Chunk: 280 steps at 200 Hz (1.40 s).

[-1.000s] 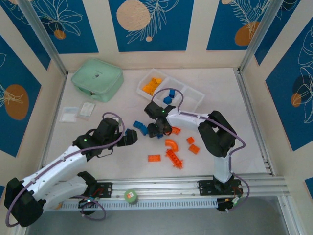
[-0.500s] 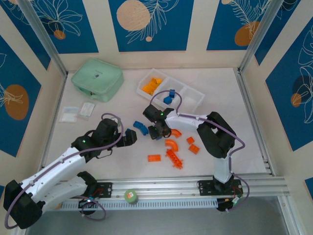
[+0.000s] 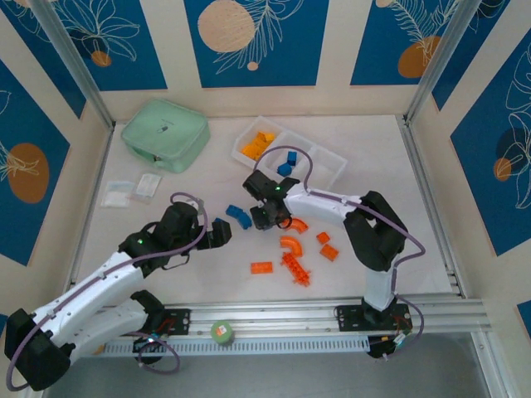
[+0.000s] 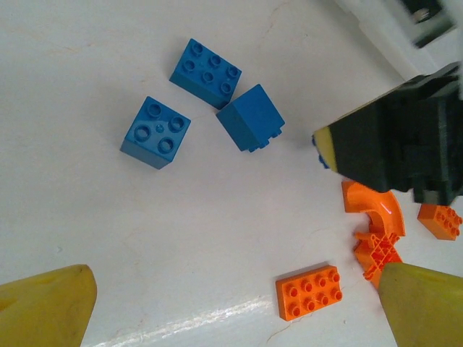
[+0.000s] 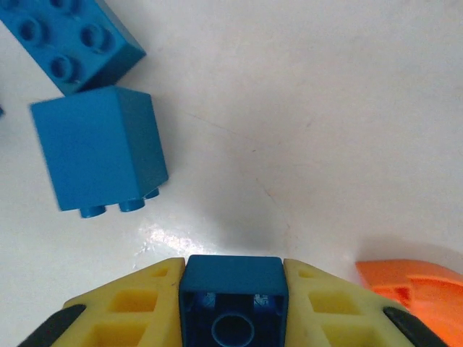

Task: Sort the legos into containers by color
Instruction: Pick up the lego from the center of the table, then place the lego in the container.

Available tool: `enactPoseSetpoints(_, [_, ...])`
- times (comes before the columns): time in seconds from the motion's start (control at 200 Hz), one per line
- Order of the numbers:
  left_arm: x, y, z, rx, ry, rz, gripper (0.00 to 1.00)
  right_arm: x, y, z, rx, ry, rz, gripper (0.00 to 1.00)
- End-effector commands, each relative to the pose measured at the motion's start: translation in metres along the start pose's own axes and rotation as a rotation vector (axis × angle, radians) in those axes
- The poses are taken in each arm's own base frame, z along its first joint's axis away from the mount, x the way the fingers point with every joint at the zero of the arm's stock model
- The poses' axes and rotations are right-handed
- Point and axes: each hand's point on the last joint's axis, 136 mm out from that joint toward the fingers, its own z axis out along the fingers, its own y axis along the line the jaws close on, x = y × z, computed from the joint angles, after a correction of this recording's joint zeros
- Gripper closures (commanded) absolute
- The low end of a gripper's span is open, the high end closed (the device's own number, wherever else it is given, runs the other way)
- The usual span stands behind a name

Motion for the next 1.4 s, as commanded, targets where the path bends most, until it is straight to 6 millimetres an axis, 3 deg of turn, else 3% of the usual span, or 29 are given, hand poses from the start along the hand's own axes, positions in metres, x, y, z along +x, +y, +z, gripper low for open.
enactPoseSetpoints(0.0, [-0.005,-0.007,-0.003,0.032,-0.008,0.000,0.01,-0.013,-0.007,-0.033,-0.039,-0.057,0.025,0.82])
enactPoseSetpoints(0.23, [-0.015,-0.019,0.000,0.048,-0.005,0.043,0.01,-0.044,-0.032,-0.065,-0.050,-0.138,0.067,0.83])
enactPoseSetpoints(0.475, [-0.029,-0.034,0.012,0.069,-0.005,0.063,0.01,-0.098,-0.065,-0.081,-0.039,-0.220,0.119,0.84])
enactPoseSetpoints(0.655, [-0.042,-0.042,0.023,0.060,-0.004,0.070,0.01,-0.139,-0.093,-0.075,-0.001,-0.255,0.155,0.84])
enactPoseSetpoints(0.95, [-0.057,-0.051,0.040,0.064,-0.003,0.054,0.01,-0.188,-0.138,-0.044,0.073,-0.255,0.210,0.84])
enactPoseSetpoints(1.045, [-0.061,-0.053,0.044,0.073,0.001,0.046,0.01,-0.195,-0.148,-0.028,0.103,-0.234,0.222,0.83])
enactPoseSetpoints(1.16, [-0.063,-0.055,0.044,0.079,0.001,0.045,0.01,-0.196,-0.153,-0.015,0.111,-0.209,0.227,0.73])
enactPoseSetpoints(1.24, [-0.064,-0.055,0.042,0.080,-0.006,0.043,0.01,-0.198,-0.154,-0.020,0.115,-0.222,0.219,0.62])
enactPoseSetpoints(1.395, [-0.067,-0.055,0.034,0.082,-0.018,0.046,0.01,-0.196,-0.145,-0.041,0.087,-0.260,0.202,0.52])
